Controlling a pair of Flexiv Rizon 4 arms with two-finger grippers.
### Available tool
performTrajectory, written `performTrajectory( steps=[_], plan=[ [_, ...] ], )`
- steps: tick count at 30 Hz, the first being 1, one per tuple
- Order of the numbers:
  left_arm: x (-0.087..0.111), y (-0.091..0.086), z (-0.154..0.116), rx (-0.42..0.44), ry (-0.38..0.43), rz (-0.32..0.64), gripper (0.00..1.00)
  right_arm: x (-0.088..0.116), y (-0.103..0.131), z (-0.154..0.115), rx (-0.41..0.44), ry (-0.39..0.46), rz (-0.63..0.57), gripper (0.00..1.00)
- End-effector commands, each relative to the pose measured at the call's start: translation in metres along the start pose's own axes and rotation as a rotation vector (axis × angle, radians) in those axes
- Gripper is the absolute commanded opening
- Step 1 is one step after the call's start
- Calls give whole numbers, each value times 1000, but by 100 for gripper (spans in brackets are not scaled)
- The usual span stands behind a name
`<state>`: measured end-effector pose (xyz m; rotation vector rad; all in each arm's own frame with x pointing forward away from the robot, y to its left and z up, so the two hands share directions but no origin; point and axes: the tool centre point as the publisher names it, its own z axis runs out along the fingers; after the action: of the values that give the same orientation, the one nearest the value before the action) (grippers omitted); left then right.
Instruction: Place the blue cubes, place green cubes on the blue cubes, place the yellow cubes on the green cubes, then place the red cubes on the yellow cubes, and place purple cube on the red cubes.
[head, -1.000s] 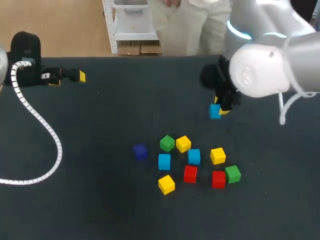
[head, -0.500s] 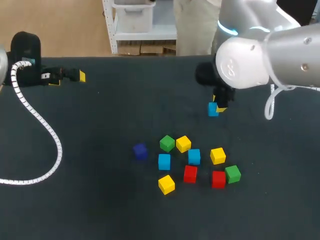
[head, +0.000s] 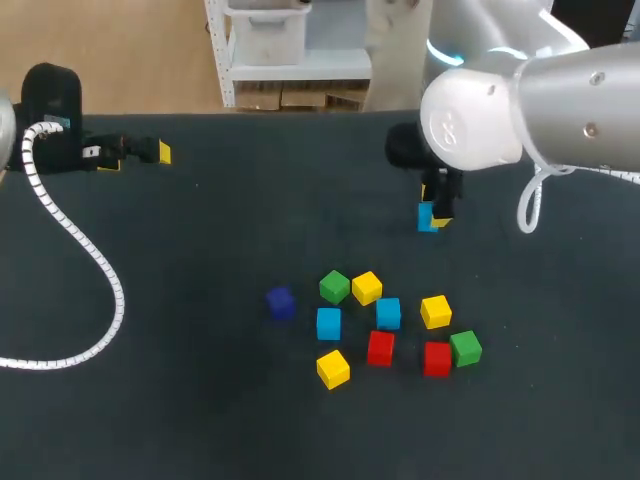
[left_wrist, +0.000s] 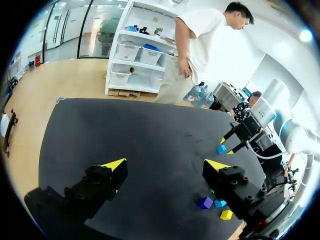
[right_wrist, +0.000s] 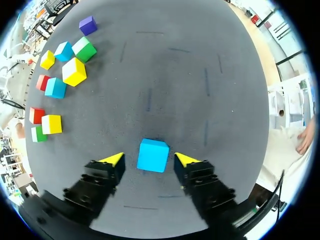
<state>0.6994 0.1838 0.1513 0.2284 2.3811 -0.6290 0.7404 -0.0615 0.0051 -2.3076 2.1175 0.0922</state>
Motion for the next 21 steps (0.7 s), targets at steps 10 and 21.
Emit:
performTrajectory(
  steps=[10, 21],
  plan=[
    [1, 1, 0, 6, -4, 1, 100, -1, -5, -13, 35, -34, 84, 100],
    [1, 1, 0, 6, -4, 1, 100, -11, 27, -72, 35, -81, 218, 100]
  ],
)
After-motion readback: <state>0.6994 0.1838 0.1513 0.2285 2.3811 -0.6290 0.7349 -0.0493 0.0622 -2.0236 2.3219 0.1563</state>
